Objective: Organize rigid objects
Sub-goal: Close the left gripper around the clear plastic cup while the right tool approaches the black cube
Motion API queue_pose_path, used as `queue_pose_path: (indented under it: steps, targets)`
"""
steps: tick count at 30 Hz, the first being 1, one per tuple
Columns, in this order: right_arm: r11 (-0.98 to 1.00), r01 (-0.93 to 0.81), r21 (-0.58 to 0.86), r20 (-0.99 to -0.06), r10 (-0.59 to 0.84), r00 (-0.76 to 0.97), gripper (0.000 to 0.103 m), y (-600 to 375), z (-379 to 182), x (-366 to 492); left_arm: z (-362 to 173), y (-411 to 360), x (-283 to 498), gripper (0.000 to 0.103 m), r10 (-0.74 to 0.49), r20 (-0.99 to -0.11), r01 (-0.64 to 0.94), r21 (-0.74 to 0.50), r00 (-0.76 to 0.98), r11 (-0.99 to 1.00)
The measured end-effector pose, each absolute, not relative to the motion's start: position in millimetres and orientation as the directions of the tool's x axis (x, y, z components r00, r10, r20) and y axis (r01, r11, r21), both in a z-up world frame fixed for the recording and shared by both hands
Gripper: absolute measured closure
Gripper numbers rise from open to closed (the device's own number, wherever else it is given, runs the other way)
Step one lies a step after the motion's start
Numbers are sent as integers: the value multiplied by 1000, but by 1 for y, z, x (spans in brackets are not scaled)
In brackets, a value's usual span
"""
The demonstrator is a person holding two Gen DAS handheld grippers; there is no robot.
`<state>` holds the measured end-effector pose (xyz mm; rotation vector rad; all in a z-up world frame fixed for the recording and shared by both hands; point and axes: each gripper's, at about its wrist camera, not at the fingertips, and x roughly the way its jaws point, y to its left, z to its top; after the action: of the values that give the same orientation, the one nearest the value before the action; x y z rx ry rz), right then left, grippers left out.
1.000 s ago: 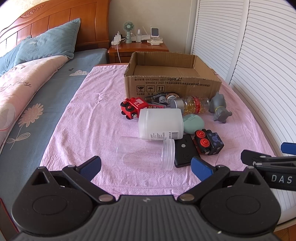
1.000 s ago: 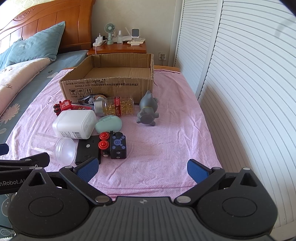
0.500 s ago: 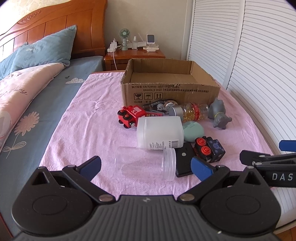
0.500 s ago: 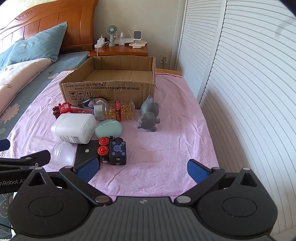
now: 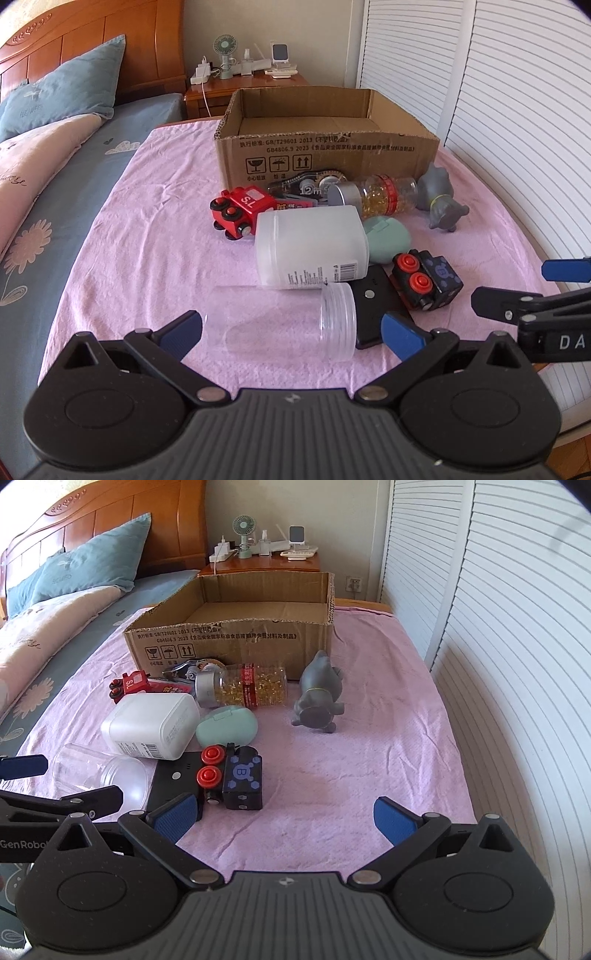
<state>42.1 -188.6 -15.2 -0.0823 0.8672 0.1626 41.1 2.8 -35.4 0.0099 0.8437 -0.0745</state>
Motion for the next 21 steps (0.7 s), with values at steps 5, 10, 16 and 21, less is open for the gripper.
queue_pose_path:
  steps: [5,10,16,21]
  targets:
    - [977,-213,2,-762,140,633,0,-191,-23,50,-43,6,50,1,-52,-754,69,-9,655,998]
    - [969,-245,18,-769,170,617,0,-187,-31,59,-51,17,56,1,-16,-761,27,3,649,1000]
    - [960,-281,-3,-780,174,602,0,-175,-42,69,-60,33,62,1,14,-770,-21,1,638,1000]
    - [958,-287,-13,-797,164,582,0,-168,-55,82,-69,38,65,1,3,-787,-36,-24,616,999]
